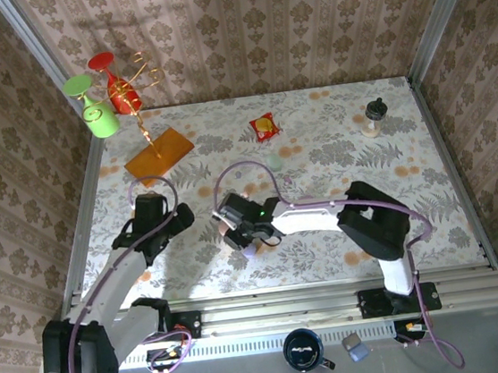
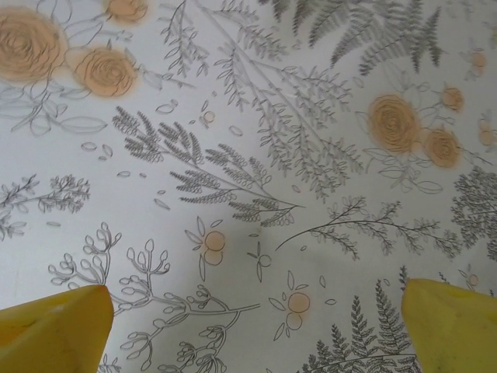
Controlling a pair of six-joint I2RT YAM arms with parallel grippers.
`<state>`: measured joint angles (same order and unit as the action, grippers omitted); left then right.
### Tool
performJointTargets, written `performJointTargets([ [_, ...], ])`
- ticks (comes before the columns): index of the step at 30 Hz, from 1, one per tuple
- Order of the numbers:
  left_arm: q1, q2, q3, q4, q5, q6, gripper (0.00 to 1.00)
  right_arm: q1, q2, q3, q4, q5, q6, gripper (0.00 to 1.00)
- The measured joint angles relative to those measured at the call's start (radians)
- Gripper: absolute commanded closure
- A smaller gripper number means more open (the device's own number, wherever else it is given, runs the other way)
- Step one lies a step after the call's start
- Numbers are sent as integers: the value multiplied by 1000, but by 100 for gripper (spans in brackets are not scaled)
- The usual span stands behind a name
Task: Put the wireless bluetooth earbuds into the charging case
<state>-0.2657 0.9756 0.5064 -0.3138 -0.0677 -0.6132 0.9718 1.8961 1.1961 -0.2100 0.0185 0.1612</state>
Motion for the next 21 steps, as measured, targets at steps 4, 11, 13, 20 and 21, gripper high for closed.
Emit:
performJointTargets([
  [4,0,-60,-51,87,49,95,12,-86,-102,-77,29,-74,-74,58],
  [11,-11,-83,-114,263,181,241,6,-243,-269,-128,2,-172,-212,61],
  [13,-37,-83,-128,328,222,292,6,-279,-314,-128,-15,-193,-250,62],
  [20,-203,-83,-251,653,352,538,4,-344,-411,-126,-116,-276,-358,62],
  [21,-223,-83,-272,689,380,573,4,-347,-416,-124,-135,-289,-373,62],
])
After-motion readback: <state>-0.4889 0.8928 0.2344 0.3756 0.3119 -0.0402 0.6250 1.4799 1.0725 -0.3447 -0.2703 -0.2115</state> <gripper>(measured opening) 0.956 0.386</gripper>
